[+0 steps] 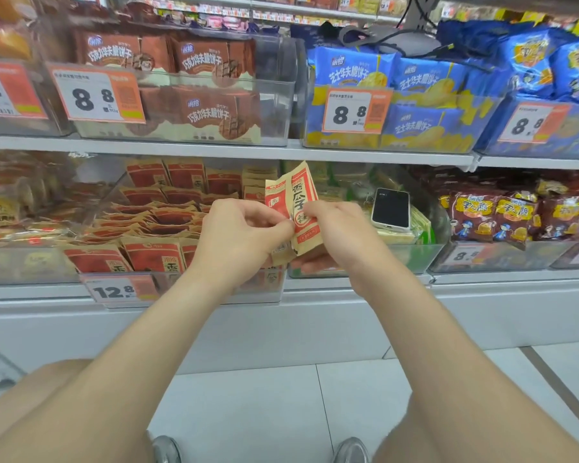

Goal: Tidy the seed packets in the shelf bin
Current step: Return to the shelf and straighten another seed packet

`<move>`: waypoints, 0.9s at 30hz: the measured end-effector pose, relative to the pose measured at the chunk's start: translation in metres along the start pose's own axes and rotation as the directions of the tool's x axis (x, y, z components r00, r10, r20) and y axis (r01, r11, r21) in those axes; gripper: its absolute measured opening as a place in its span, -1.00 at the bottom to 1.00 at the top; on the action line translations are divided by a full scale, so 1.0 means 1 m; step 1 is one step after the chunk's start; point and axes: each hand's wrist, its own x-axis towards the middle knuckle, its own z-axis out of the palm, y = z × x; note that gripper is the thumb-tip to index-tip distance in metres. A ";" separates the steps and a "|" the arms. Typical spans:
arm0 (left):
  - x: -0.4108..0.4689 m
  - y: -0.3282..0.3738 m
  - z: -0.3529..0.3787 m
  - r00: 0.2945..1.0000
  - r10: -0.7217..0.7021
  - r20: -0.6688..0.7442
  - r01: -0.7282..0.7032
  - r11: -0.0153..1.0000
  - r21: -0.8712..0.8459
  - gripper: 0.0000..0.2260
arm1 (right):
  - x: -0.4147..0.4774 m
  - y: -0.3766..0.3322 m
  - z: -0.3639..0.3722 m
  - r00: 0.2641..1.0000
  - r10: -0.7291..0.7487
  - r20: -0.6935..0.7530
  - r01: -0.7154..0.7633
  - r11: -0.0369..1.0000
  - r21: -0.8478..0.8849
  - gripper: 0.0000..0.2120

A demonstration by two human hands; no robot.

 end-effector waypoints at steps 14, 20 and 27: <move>0.004 -0.002 -0.006 0.995 -0.071 0.077 0.084 0.980 -0.182 -0.92 | 0.002 0.002 -0.012 0.987 0.031 0.155 -0.047 0.994 0.100 -0.62; 0.004 0.000 -0.007 0.990 -0.119 0.081 0.136 0.954 -0.266 -0.91 | 0.002 0.003 -0.015 0.974 -0.045 0.222 0.028 0.997 0.078 -0.63; 0.003 -0.001 -0.010 0.992 -0.059 0.112 0.089 0.956 -0.279 -0.52 | 0.000 0.006 -0.011 0.953 -0.304 0.015 0.304 0.951 -0.052 -0.76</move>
